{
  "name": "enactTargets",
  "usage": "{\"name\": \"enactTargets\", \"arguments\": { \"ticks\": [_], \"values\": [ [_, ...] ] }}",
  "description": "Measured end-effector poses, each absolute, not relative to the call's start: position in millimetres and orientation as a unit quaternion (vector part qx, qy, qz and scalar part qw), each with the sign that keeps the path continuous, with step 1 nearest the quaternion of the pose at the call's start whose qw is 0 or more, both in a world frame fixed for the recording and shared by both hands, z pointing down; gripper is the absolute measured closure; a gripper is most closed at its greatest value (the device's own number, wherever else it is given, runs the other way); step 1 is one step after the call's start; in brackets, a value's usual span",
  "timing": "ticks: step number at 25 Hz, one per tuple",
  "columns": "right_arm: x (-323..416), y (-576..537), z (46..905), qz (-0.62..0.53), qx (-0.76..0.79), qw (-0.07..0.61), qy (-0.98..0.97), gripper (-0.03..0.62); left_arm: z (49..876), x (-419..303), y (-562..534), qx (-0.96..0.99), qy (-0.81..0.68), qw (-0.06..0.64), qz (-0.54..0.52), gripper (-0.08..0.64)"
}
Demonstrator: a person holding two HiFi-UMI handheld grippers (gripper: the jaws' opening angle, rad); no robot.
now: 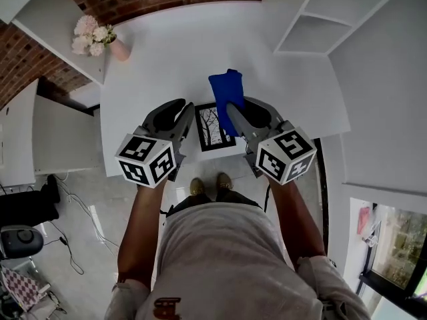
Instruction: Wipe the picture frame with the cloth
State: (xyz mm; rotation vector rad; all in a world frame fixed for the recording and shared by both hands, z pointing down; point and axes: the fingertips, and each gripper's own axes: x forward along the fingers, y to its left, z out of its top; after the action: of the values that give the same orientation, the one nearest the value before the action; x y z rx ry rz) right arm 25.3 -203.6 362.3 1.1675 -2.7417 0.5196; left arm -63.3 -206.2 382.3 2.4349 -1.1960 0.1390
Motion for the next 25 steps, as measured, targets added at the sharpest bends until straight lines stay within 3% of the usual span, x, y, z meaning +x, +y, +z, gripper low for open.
{"name": "enactTargets", "arguments": {
  "ticks": [7,13,25],
  "values": [
    [6.0,-187.7,294.9,0.077,0.347,-0.035,-0.934,0.518,301.2,-63.2,-191.3,0.894,-0.435,0.102,-0.043,0.541],
    [2.4,-174.3,272.6,0.017,0.338,-0.07,-0.938,0.519,271.7,-68.0,-179.7,0.889,-0.45,0.045,-0.069,0.56],
    [1.3,-161.7,265.0,-0.027,0.33,-0.087,-0.94,0.522,267.6,-64.0,-171.7,0.892,-0.444,0.037,-0.077,0.56]
  ]
}}
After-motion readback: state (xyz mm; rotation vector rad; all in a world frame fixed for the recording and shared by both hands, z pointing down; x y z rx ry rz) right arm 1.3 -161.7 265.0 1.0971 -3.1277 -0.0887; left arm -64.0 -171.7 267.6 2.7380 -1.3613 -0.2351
